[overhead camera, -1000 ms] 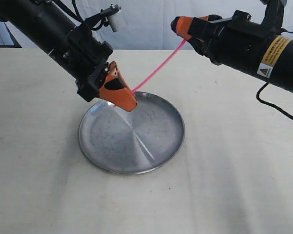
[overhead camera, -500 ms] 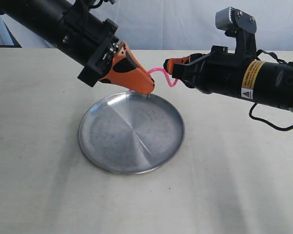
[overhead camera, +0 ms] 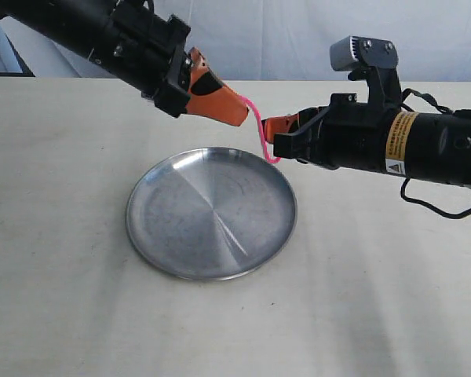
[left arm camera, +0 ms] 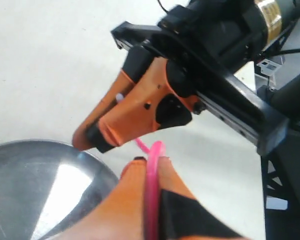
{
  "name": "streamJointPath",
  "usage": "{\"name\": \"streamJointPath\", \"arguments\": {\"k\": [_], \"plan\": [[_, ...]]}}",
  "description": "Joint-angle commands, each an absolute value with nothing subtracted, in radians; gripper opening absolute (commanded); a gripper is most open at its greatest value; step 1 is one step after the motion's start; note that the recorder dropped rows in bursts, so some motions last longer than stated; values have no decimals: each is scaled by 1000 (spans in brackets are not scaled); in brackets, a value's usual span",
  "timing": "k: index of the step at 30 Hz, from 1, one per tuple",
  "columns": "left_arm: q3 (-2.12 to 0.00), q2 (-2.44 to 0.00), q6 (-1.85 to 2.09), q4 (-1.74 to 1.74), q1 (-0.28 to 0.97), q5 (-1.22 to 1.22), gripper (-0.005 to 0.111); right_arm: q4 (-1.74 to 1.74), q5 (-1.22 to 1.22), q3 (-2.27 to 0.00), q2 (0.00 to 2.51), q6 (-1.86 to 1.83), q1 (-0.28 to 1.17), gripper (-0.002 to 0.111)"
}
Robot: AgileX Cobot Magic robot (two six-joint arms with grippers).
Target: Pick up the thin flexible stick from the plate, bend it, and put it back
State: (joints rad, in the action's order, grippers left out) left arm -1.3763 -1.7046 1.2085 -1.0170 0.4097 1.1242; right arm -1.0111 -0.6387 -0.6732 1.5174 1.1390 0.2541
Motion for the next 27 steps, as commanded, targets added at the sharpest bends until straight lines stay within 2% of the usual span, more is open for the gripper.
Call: {"name": "streamJointPath", "arguments": {"k": [1, 27], "plan": [[-1382, -1704, 1163, -1013, 412, 1052, 0, -1038, -735, -678, 1511, 1133, 269, -1], [-1382, -1704, 1045, -964, 412, 1018, 0, -1176, -774, -678, 1511, 1135, 269, -1]]}}
